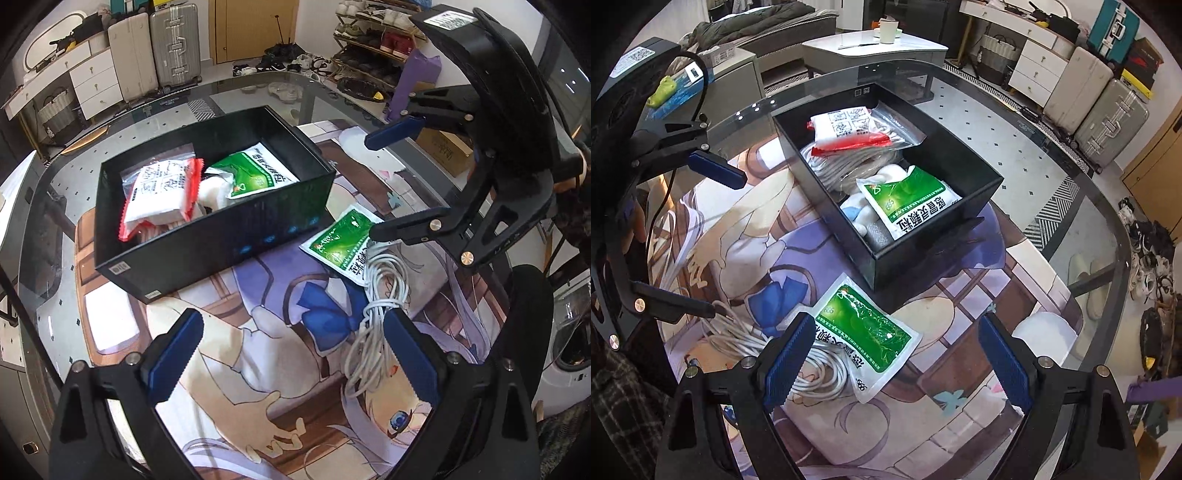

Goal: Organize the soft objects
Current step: 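Withdraw both open tools from the box toward the second green sachet and cable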

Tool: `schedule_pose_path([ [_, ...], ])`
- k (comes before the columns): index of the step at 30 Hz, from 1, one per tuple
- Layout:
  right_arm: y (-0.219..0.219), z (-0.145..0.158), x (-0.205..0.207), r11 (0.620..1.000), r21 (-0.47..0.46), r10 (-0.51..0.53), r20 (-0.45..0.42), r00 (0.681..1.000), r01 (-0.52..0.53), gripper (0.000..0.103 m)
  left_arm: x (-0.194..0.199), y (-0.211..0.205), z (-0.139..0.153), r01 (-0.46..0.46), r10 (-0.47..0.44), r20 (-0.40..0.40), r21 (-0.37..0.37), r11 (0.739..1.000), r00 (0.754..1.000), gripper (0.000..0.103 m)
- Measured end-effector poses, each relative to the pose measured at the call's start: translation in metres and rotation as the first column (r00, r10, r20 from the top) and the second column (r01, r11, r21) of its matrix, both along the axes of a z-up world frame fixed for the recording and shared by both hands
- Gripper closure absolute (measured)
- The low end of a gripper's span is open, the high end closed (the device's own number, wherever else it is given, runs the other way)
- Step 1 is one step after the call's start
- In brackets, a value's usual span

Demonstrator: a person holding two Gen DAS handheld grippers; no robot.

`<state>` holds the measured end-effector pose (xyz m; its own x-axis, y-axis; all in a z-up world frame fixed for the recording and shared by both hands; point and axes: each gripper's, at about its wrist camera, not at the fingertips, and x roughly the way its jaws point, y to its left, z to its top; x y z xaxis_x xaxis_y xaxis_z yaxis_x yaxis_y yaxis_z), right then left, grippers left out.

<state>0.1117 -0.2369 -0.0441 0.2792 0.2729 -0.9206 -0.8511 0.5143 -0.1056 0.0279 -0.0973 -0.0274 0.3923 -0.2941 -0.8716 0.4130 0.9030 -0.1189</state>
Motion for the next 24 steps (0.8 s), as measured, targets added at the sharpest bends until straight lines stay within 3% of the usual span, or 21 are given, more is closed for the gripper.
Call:
schedule_pose_path([
  [12,0.008,-0.015,-0.008,0.967,-0.111,0.23,0.002,0.973,-0.228,0.012,-0.012,-0.019,-0.017,0.051,-0.051,-0.013,0.019,0.999,0.999,0.004],
  [24,0.016,-0.035,0.006,0.946,-0.153,0.281,-0.046,0.959,-0.284,0.012,-0.016,-0.04,-0.032,0.081,-0.08,-0.016,0.039,0.996,0.997,0.005],
])
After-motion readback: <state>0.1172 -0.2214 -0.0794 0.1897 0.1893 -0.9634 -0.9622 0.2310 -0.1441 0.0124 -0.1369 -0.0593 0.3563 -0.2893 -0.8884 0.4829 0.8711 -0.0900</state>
